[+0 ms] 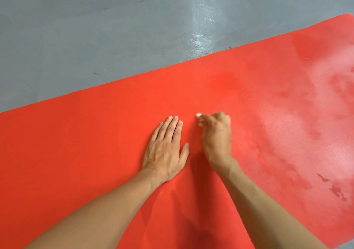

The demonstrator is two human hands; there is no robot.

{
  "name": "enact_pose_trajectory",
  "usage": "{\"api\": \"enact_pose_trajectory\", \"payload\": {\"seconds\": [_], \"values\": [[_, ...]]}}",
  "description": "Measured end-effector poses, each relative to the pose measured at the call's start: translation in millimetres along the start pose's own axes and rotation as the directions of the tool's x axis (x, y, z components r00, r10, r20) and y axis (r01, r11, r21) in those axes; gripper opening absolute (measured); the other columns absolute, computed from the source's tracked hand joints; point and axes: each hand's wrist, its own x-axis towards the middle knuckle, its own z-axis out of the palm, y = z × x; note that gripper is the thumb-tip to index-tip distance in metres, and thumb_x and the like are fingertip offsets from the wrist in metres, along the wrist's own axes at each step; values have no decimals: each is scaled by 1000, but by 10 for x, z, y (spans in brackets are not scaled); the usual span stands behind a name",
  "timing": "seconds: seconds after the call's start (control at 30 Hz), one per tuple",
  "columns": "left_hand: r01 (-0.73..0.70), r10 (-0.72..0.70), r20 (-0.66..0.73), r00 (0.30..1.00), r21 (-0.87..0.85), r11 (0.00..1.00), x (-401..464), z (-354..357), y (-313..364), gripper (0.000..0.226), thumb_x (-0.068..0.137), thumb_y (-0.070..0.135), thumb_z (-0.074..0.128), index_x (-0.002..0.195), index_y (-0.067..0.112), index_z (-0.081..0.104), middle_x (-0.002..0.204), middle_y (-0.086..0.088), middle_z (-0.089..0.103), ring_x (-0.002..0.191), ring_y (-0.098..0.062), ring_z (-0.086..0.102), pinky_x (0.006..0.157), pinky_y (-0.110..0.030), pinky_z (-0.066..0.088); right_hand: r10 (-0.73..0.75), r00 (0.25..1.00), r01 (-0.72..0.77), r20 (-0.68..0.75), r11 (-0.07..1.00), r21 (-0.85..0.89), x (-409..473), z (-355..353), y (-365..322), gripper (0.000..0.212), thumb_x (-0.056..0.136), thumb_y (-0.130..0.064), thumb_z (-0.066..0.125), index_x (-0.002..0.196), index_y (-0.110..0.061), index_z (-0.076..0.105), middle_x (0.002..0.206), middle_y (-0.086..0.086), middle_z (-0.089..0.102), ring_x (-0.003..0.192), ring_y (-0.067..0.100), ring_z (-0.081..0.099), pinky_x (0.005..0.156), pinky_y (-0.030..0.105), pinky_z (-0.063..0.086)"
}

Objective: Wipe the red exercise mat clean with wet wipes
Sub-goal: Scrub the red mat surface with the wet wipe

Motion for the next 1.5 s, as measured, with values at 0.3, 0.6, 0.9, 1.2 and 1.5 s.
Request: {"api": "enact_pose_trajectory", "payload": {"seconds": [0.3,0.6,0.9,1.2,1.5], "values": [[-6,6,3,1000,-32,999,11,-14,-46,74,99,54,33,157,8,44,166,-9,37,156,-23,29,127,-43,26,49,999,-46,6,979,-196,125,-225,305,18,95,-8,65,105,-14,79,90,8,56,94,32,52,77,34,44],[69,-69,6,998,-9,998,414,0,-279,72,103,54,21,161,14,35,169,-9,32,159,-25,20,131,-45,13,-232,965,245,123,964,-106,124,-96,108,26,99,-28,56,101,-14,77,87,4,57,89,26,52,74,26,37],[83,-84,11,996,14,996,412,-19,-259,66,105,48,25,160,15,39,168,-7,35,159,-24,22,128,-47,22,-234,959,237,162,971,-1,-44,56,-147,23,101,-22,54,109,-15,75,90,1,54,88,17,44,75,22,38],[98,-98,17,995,9,995,419,-23,-257,66,103,48,29,160,16,39,168,-6,34,159,-23,21,128,-47,21,1,1000,-1,3,1000,-11,281,205,-178,21,97,-13,56,103,-12,77,88,4,56,88,27,50,75,28,39],[104,-104,-12,994,-14,994,424,-21,-249,69,101,51,33,160,14,39,167,-6,35,159,-22,22,129,-45,19,86,995,-93,-45,980,-174,816,79,314,17,99,-12,62,105,-10,78,90,7,51,97,35,49,75,25,28]]}}
